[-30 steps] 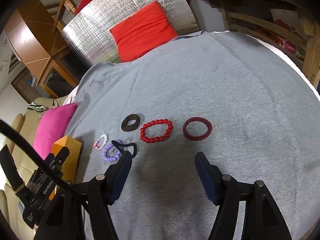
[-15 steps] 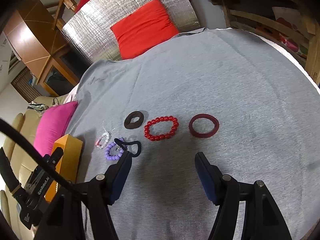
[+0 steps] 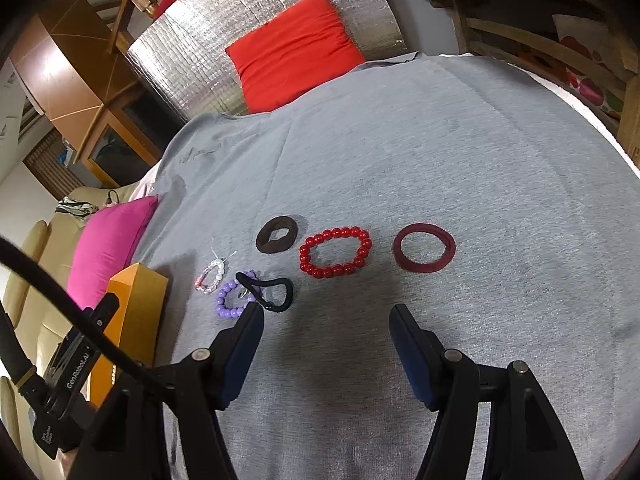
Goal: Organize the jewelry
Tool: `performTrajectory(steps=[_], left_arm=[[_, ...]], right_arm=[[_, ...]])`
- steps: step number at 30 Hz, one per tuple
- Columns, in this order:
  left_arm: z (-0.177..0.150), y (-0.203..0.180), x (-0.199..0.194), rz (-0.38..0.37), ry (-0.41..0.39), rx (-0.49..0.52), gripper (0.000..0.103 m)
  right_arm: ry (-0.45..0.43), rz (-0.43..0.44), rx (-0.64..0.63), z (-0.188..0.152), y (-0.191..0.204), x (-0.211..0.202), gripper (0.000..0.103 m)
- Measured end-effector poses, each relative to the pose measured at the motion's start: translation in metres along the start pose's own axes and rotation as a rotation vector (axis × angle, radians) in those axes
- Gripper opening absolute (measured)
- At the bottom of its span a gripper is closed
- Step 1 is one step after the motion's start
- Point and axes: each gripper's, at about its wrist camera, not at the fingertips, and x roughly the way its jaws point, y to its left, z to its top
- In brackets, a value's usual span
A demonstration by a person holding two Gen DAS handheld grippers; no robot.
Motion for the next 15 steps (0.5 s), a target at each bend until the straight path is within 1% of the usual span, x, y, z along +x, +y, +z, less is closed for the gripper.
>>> performTrajectory(steps=[3, 6, 7, 9, 13, 15], left_arm=[[-0.002, 0.001, 0.007, -0.046, 0.041, -0.014, 0.075], [-0.008, -0.001, 0.023, -0.120, 0.125, -0.041, 0.075], [-0.011, -0.001, 0.030, -0.149, 0.164, -0.054, 0.075], [-0.014, -0.002, 0.037, -0.182, 0.206, -0.067, 0.075], [-0.018, -0.005, 0.049, -0.193, 0.243, -0.055, 0.075], [-0.020, -0.004, 0.056, -0.200, 0.262, -0.060, 0.075]], right_arm=[[0.016, 0.011, 0.014, 0.004, -0.007, 0.002, 0.061], [0.033, 0.011, 0.053, 0.010, -0.021, 0.004, 0.055], [0.039, 0.012, 0.079, 0.014, -0.030, 0.005, 0.054], [0.041, 0.017, 0.126, 0.021, -0.045, 0.007, 0.049], [0.056, 0.025, 0.209, 0.033, -0.071, 0.016, 0.048], [0.065, 0.011, 0.235, 0.036, -0.080, 0.022, 0.048]])
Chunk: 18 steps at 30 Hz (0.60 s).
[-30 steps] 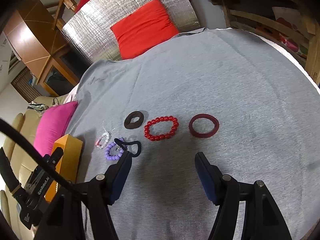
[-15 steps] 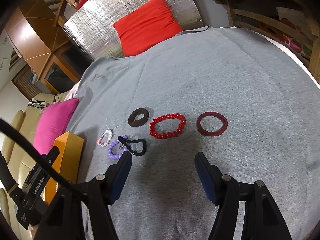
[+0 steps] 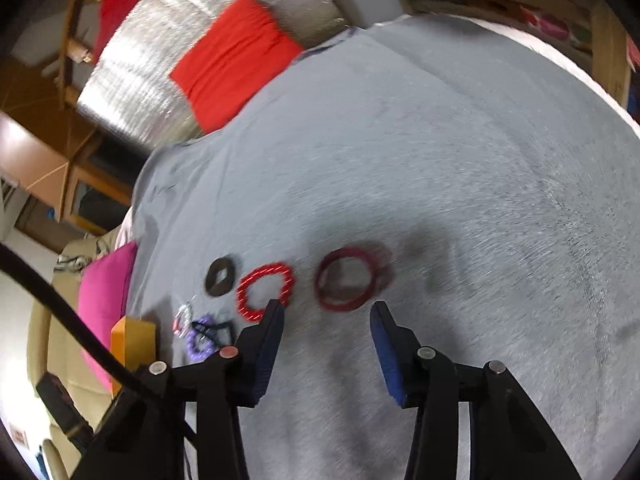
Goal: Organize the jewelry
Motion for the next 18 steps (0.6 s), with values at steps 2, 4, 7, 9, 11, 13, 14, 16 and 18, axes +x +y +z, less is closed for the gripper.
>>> performTrajectory(steps=[2, 4, 7, 9, 11, 13, 14, 16, 18], left_arm=[[-0.001, 0.002, 0.006, -0.008, 0.021, -0.014, 0.075], [-0.001, 0.000, 0.011, -0.021, 0.034, -0.015, 0.075], [-0.002, -0.007, 0.015, -0.023, 0.044, 0.013, 0.075], [-0.002, -0.012, 0.019, -0.028, 0.054, 0.031, 0.075], [-0.003, -0.016, 0.022, -0.025, 0.059, 0.044, 0.075], [-0.003, -0.019, 0.026, -0.024, 0.065, 0.057, 0.075], [-0.003, -0.020, 0.027, -0.029, 0.067, 0.060, 0.075], [-0.003, -0.025, 0.027, -0.048, 0.065, 0.073, 0.075], [-0.002, -0.031, 0.026, -0.066, 0.056, 0.085, 0.075]], right_arm=[[0.005, -0.016, 0.015, 0.005, -0.005, 0.007, 0.048], [-0.001, -0.035, 0.027, 0.010, -0.008, 0.013, 0.048], [-0.017, -0.085, 0.021, 0.014, -0.008, 0.023, 0.045], [-0.032, -0.135, -0.013, 0.016, -0.004, 0.031, 0.037], [-0.046, -0.185, -0.053, 0.016, 0.003, 0.039, 0.032], [-0.064, -0.230, -0.091, 0.016, 0.010, 0.045, 0.023], [-0.068, -0.243, -0.102, 0.016, 0.012, 0.047, 0.018], [-0.080, -0.272, -0.118, 0.015, 0.016, 0.050, 0.012], [-0.080, -0.272, -0.122, 0.014, 0.017, 0.049, 0.010]])
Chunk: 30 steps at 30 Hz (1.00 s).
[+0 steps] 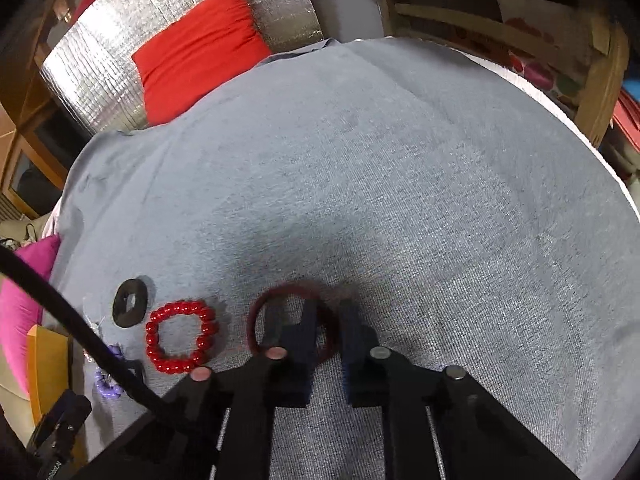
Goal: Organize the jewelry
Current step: 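Move the left tool to the black hair tie while the right tool moves to the dark red bangle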
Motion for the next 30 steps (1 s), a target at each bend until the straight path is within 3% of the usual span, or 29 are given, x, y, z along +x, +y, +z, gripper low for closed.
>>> performTrajectory(steps=[7, 16, 18, 23, 30], left_arm=[[0.011, -0.023, 0.006, -0.099, -0.026, 0.009, 0.075], [0.029, -0.050, 0.031, -0.125, -0.004, 0.028, 0.074], [0.029, -0.053, 0.037, -0.138, 0.006, 0.038, 0.046], [0.028, -0.056, 0.041, -0.145, 0.004, 0.058, 0.012], [0.019, -0.054, 0.016, -0.163, -0.034, 0.107, 0.006]], right_arm=[[0.021, 0.034, 0.027, -0.004, -0.003, -0.005, 0.010], [0.021, 0.026, -0.018, -0.011, 0.004, -0.006, 0.010], [0.023, 0.031, -0.016, -0.012, -0.001, -0.008, 0.010], [0.020, 0.028, -0.034, -0.015, -0.002, -0.011, 0.010], [0.006, 0.089, -0.011, -0.017, -0.005, -0.025, 0.010]])
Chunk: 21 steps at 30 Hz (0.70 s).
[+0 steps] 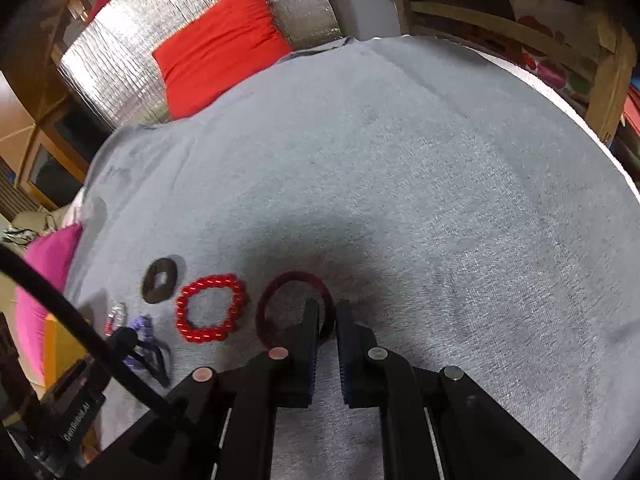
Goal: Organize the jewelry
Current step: 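Move the left tool to the black hair tie while the right tool moves to the dark red bangle, then close the left tool on the black hair tie while the right tool grips the dark red bangle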
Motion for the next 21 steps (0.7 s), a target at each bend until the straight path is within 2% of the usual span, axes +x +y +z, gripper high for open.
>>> performTrajectory(steps=[7, 13, 21], left_arm=[[-0.002, 0.012, -0.028, 0.001, -0.039, -0.002, 0.006], [-0.003, 0.027, -0.057, 0.007, -0.097, -0.043, 0.006], [-0.006, 0.047, -0.090, 0.031, -0.159, -0.085, 0.006]], right_arm=[[-0.023, 0.063, -0.004, -0.005, 0.007, -0.018, 0.010], [-0.033, 0.169, 0.030, -0.011, 0.017, -0.033, 0.010], [-0.071, 0.238, 0.005, -0.016, 0.038, -0.047, 0.010]])
